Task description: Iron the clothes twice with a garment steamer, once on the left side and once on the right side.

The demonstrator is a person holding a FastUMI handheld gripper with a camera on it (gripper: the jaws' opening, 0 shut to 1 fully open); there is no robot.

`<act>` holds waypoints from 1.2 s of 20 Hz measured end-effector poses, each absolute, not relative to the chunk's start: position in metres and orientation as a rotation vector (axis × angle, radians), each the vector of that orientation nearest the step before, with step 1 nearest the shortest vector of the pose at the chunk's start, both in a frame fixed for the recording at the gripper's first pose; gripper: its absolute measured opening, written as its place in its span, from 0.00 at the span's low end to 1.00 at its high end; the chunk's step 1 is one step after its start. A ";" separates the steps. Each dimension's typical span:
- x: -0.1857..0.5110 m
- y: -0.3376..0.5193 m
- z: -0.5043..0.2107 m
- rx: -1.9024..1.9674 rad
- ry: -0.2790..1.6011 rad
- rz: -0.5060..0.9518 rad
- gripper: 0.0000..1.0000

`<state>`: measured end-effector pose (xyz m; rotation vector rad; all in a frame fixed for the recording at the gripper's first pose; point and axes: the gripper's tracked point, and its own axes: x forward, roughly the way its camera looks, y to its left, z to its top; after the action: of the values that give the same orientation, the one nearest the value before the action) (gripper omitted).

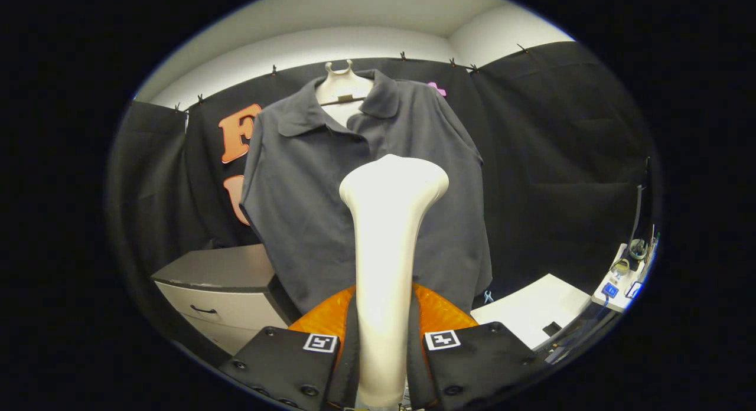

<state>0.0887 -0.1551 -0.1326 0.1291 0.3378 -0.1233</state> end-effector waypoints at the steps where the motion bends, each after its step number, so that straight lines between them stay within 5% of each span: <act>1: 0.087 -0.148 -0.122 0.121 0.322 -0.107 0.40; 24: 0.011 -0.091 0.021 0.001 0.087 0.013 0.40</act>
<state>0.0114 -0.0914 0.0209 0.0014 0.0866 0.0125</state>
